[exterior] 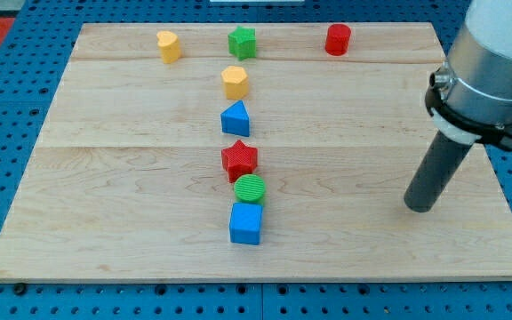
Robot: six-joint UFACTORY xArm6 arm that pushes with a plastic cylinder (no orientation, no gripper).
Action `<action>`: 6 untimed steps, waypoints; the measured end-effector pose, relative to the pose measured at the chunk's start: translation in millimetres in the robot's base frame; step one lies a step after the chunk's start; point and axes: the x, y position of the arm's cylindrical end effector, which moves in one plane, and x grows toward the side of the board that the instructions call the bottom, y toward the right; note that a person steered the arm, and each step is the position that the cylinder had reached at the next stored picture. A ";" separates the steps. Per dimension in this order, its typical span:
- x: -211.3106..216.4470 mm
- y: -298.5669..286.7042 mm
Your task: Move the blue cube left side
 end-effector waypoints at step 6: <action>46.1 -229.2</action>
